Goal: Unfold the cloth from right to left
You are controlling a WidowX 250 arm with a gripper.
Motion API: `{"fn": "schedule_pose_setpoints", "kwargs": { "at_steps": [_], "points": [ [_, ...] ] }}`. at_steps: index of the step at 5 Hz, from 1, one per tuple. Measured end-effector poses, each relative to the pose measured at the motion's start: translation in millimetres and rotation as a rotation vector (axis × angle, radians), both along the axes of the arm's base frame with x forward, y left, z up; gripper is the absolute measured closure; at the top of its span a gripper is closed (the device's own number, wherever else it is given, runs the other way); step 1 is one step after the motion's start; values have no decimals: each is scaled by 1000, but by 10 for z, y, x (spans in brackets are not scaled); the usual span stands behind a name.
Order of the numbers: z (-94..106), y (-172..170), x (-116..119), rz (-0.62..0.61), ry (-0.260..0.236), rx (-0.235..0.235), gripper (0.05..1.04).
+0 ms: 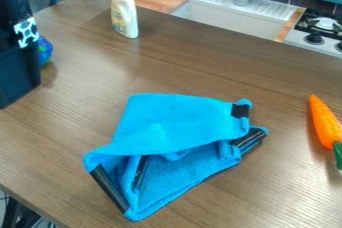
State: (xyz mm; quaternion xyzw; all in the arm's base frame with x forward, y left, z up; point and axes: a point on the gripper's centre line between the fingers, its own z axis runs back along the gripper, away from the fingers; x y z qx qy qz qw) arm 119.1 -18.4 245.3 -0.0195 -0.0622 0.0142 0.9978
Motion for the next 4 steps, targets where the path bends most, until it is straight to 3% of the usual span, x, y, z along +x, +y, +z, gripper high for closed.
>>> {"fn": "schedule_pose_setpoints", "kwargs": {
  "at_steps": [1,3,4],
  "points": [
    [-11,3,1,9,1,2,83],
    [-227,-270,700,202,-37,107,83],
    [-267,-347,974,286,-73,132,83]
  ]
}}
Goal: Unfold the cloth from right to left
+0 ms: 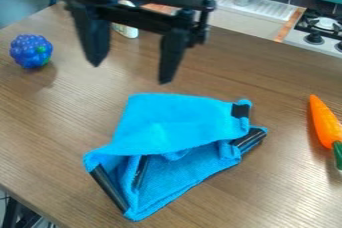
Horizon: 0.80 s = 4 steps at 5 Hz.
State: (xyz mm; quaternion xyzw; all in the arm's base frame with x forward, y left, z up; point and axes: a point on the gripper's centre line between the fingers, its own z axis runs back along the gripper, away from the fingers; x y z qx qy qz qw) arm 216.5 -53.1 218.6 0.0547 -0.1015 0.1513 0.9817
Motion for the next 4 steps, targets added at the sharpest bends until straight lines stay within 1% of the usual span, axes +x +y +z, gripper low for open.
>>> {"fn": "schedule_pose_setpoints", "kwargs": {
  "at_steps": [1,2,3,4],
  "points": [
    [-96,-108,300,123,-34,24,83],
    [-160,-151,545,230,-70,42,83],
    [-267,-236,746,301,-176,27,83],
    [-445,-305,909,313,-187,27,83]
  ]
}}
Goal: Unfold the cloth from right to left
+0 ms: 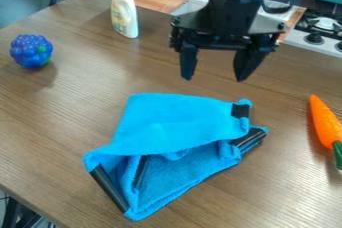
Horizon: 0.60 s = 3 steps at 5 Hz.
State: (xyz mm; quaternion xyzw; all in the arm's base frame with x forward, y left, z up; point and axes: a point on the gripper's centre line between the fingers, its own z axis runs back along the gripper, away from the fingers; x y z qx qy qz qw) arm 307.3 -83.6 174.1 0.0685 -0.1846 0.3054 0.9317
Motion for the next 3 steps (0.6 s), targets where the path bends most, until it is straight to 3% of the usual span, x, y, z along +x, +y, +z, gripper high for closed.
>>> {"fn": "schedule_pose_setpoints", "kwargs": {
  "at_steps": [3],
  "points": [
    [-426,-258,515,-9,73,24,83]
  ]
}}
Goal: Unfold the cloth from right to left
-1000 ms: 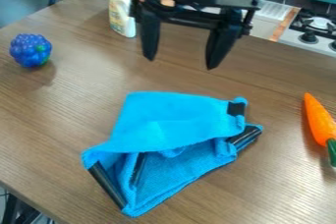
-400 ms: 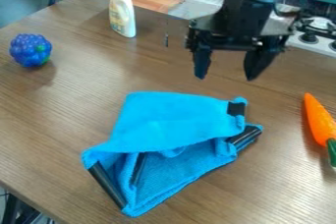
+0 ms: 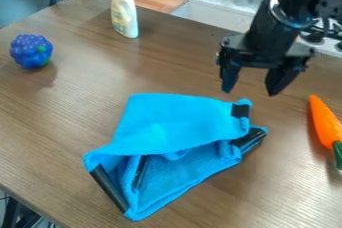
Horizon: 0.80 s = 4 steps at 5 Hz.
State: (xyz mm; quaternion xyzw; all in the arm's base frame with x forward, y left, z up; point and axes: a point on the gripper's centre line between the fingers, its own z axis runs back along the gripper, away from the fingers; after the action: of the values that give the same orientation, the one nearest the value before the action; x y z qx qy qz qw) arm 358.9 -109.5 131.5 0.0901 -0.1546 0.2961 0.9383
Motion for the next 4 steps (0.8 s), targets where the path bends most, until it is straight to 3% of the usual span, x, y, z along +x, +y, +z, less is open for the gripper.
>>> {"fn": "schedule_pose_setpoints", "kwargs": {
  "at_steps": [2,4],
  "points": [
    [-220,-46,114,7,27,17,83],
    [-284,-56,104,-1,16,36,103]
  ]
}}
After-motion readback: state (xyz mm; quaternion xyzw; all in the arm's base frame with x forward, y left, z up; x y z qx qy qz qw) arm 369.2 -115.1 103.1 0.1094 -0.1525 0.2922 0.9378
